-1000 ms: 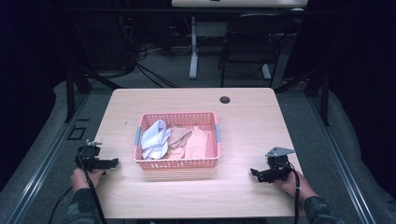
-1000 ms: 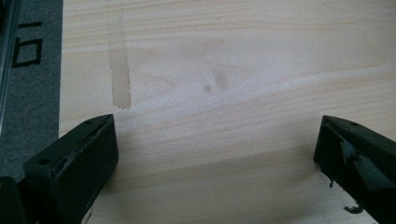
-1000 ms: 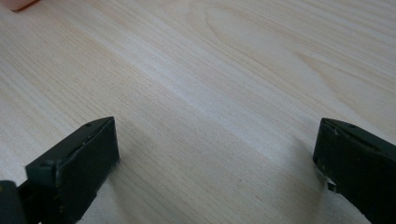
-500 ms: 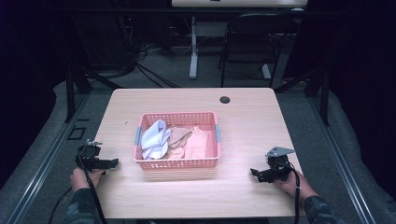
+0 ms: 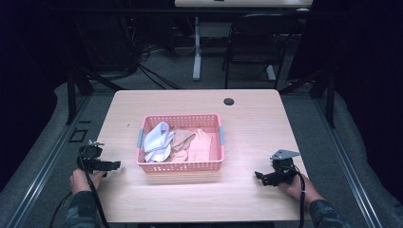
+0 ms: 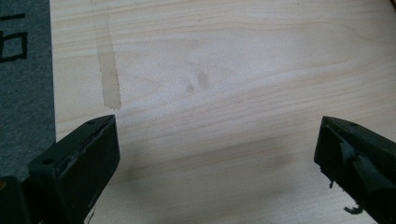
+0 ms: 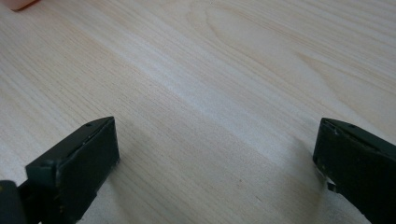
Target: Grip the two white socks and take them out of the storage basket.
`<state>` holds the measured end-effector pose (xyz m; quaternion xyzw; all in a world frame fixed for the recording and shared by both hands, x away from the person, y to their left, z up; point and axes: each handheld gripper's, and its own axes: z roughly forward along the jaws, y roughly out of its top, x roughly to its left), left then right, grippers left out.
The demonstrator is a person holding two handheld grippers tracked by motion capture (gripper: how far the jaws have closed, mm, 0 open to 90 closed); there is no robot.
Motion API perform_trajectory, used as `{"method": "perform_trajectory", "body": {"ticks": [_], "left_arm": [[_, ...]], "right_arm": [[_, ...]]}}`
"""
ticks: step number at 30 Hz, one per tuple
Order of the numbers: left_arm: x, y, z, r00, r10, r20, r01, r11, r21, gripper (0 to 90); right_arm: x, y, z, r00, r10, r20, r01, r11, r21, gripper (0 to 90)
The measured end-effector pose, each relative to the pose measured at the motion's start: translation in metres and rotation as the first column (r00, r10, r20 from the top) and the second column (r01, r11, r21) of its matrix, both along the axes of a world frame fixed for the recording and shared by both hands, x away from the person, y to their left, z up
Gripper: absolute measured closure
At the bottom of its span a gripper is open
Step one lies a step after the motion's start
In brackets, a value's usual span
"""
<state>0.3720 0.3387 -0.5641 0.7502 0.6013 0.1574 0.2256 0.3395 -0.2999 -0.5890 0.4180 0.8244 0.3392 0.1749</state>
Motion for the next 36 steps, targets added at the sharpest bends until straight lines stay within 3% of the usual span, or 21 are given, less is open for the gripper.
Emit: {"method": "perform_trajectory", "body": {"ticks": [5,15,25,36], "left_arm": [[0.001,-0.001,0.004,0.9998,-0.017,-0.013,0.017,0.9998,0.002,0.3],[0.001,-0.005,0.013,0.9995,-0.032,0.002,0.032,0.9995,-0.007,0.2],[0.004,-0.010,0.030,0.9985,-0.049,0.023,0.050,0.9987,-0.014,0.2],[0.007,-0.015,0.054,0.9965,-0.077,0.034,0.076,0.9971,0.007,0.2]], "right_arm": [[0.000,0.000,0.000,1.0000,0.002,-0.001,-0.002,1.0000,-0.006,0.0],[0.000,0.000,0.000,1.0000,0.000,0.000,0.000,1.0000,-0.001,0.0],[0.000,0.000,0.000,1.0000,0.000,0.000,0.000,1.0000,0.000,0.0],[0.000,0.000,0.000,1.0000,0.001,-0.001,-0.001,1.0000,0.004,0.0]]}}
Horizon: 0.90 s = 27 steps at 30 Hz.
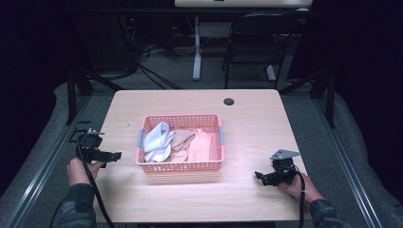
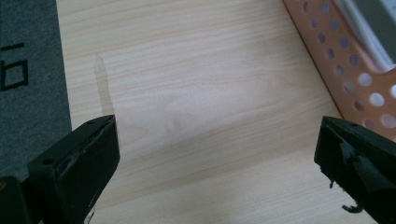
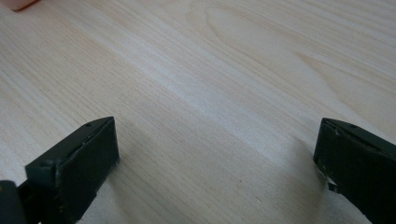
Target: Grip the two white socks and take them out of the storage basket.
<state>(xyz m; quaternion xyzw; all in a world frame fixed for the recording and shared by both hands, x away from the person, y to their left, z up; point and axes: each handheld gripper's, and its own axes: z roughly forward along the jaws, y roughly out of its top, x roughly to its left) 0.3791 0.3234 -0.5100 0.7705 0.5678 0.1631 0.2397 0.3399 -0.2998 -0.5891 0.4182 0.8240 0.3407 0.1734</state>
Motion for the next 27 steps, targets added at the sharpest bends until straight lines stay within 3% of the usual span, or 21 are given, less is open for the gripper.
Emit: {"method": "perform_trajectory", "body": {"ticks": [19,27], "left_arm": [[0.025,-0.025,0.060,0.9966,-0.080,0.021,0.080,0.9966,0.019,0.2],[0.036,-0.043,0.075,0.9926,-0.117,0.032,0.116,0.9927,0.030,0.1]], "right_arm": [[0.000,0.000,0.000,1.0000,-0.002,0.001,0.002,1.0000,-0.003,0.0],[0.000,0.000,0.000,1.0000,-0.004,0.002,0.004,1.0000,0.000,0.0]]}}
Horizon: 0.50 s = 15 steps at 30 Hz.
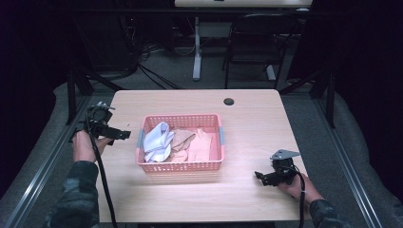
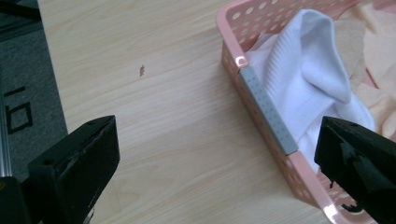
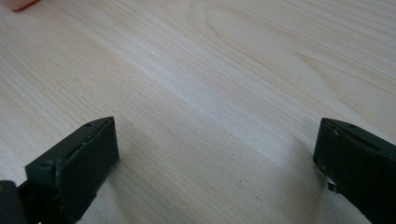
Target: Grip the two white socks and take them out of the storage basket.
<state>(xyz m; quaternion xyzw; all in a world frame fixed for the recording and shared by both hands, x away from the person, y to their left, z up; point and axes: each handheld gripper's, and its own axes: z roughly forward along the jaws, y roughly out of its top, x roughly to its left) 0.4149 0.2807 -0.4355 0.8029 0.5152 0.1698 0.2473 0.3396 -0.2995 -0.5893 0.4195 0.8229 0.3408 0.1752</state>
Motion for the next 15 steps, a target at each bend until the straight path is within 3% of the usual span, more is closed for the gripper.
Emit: {"method": "perform_trajectory", "body": {"ticks": [15], "left_arm": [[0.027,-0.047,0.013,0.9958,-0.091,-0.013,0.091,0.9957,0.014,0.0]], "right_arm": [[0.000,0.000,0.000,1.0000,0.001,-0.001,-0.001,1.0000,-0.003,0.0]]}}
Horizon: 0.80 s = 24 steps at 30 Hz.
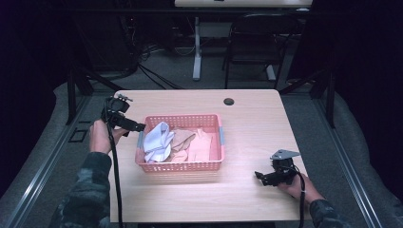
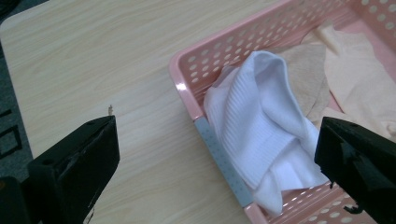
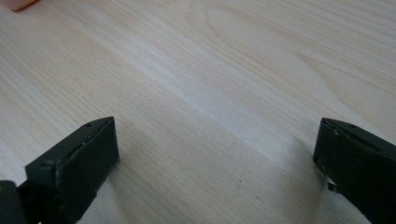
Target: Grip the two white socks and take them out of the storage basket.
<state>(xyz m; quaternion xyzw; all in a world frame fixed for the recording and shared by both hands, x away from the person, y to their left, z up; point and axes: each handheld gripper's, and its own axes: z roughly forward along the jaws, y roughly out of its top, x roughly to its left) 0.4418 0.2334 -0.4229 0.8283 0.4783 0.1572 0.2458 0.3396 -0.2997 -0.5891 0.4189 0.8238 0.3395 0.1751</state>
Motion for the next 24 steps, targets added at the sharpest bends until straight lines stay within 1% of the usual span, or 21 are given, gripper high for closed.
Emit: {"method": "perform_trajectory", "body": {"ticks": [2,4,5,7,10,11,13,17,18,20,23,24], "left_arm": [[0.001,-0.003,0.000,1.0000,-0.005,-0.001,0.005,1.0000,-0.002,0.0],[0.004,-0.010,0.000,0.9998,-0.017,-0.004,0.017,0.9998,0.005,0.0],[0.006,-0.016,0.000,0.9996,-0.028,-0.005,0.028,0.9996,0.002,0.0],[0.007,-0.019,0.000,0.9994,-0.035,-0.005,0.035,0.9994,0.002,0.0],[0.011,-0.029,-0.002,0.9988,-0.049,-0.007,0.049,0.9988,0.002,0.1],[0.013,-0.035,-0.004,0.9983,-0.057,-0.015,0.057,0.9984,0.009,0.1],[0.014,-0.038,-0.005,0.9979,-0.062,-0.017,0.063,0.9979,0.013,0.2],[0.019,-0.047,-0.011,0.9969,-0.073,-0.031,0.073,0.9973,0.009,0.8],[0.022,-0.051,-0.015,0.9967,-0.073,-0.036,0.073,0.9974,0.000,1.4],[0.023,-0.053,-0.017,0.9963,-0.076,-0.039,0.076,0.9971,-0.005,2.1],[0.027,-0.060,-0.024,0.9956,-0.079,-0.051,0.079,0.9969,-0.009,2.1],[0.030,-0.064,-0.028,0.9947,-0.083,-0.061,0.082,0.9966,-0.009,4.1]], "right_arm": [[0.000,0.000,0.000,1.0000,-0.001,0.001,0.001,1.0000,0.002,0.0],[0.000,0.000,0.000,1.0000,-0.001,0.001,0.001,1.0000,0.003,0.0],[0.000,0.000,0.000,1.0000,-0.001,0.001,0.001,1.0000,0.002,0.0],[0.000,0.000,0.000,1.0000,-0.001,0.001,0.001,1.0000,0.002,0.0],[0.000,0.000,0.000,1.0000,-0.001,0.001,0.001,1.0000,0.003,0.0],[0.000,0.000,0.000,1.0000,-0.001,0.001,0.001,1.0000,0.002,0.0],[0.000,0.000,0.000,1.0000,-0.001,0.001,0.001,1.0000,0.003,0.0],[0.000,0.000,0.000,1.0000,0.000,0.000,0.000,1.0000,0.000,0.0],[0.000,0.000,0.000,1.0000,-0.001,0.001,0.001,1.0000,0.002,0.0],[0.000,0.000,0.000,1.0000,-0.001,0.001,0.001,1.0000,0.002,0.0],[0.000,0.000,0.000,1.0000,-0.001,0.001,0.001,1.0000,0.002,0.0],[0.000,0.000,0.000,1.0000,-0.001,0.001,0.001,1.0000,0.003,0.0]]}}
